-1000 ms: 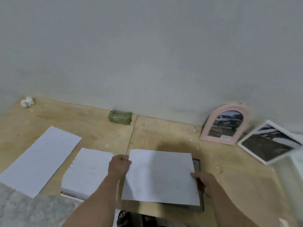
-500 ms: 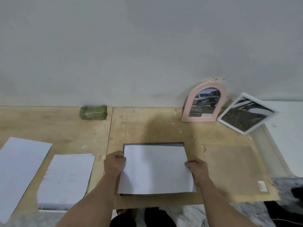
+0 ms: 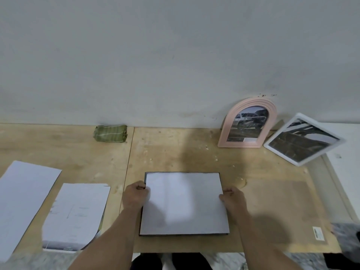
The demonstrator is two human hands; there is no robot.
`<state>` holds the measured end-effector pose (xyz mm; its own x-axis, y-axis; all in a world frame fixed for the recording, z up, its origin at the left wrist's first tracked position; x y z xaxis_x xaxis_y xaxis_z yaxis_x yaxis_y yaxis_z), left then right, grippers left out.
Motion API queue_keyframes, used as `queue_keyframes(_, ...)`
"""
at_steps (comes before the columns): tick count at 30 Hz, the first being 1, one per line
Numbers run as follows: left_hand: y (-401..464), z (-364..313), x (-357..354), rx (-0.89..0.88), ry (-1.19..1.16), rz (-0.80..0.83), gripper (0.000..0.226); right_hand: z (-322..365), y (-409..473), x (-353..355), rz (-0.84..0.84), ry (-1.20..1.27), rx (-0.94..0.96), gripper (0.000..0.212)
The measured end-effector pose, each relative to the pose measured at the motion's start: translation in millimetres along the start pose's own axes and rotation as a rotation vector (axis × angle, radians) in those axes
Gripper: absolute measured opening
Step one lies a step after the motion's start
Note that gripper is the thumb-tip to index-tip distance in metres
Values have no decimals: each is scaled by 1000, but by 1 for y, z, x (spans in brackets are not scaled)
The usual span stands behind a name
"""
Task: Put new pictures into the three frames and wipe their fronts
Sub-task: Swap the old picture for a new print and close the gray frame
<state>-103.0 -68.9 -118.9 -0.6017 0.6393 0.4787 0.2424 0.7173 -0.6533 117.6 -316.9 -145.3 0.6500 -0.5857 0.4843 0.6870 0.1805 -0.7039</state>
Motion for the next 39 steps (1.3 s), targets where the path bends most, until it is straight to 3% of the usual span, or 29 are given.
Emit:
queue_keyframes(6,1,1,-5,24,25,-20,33,-1,-2,-2,-12,23,57,18)
queue_keyframes(11,3,1,-8,-5,22,-83,8,1,-4,1,-36,15,95,15)
queue_keyframes(15,3,-6,-16,-67,76,-99,21,-4,-10,6,-58,-5,131,9)
queue_keyframes(18,-1,-20,-32,-138,143,-49,35,-13,-22,14,-109,-26,135,4)
queue_keyframes(25,-46,-63,-112,-338,228,181,28,-46,-43,59,-186,-30,126,13)
queue_keyframes(29,-73,-78,-170,-351,282,374,19,-64,-38,105,-192,-70,111,4)
queue_keyframes(33,-97,-86,-238,-228,507,608,15,-101,-14,168,-198,-53,-4,7)
queue_keyframes(35,-105,-87,-263,-187,601,637,10,-120,-2,197,-202,-71,-56,9)
queue_keyframes(39,-117,-88,-290,-107,616,511,24,-160,28,247,-136,-170,-168,34)
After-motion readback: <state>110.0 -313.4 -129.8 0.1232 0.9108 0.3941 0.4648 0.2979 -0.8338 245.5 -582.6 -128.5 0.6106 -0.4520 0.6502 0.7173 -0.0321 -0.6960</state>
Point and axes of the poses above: each hand's wrist, its own y-axis towards the middle knuckle, its own x-axis out of the back of the hand, z = x × y, the point moved 3 cm from there along y, towards the middle knuckle, and after that the axes turned 8 degrees about z, right-handed, at the moved point
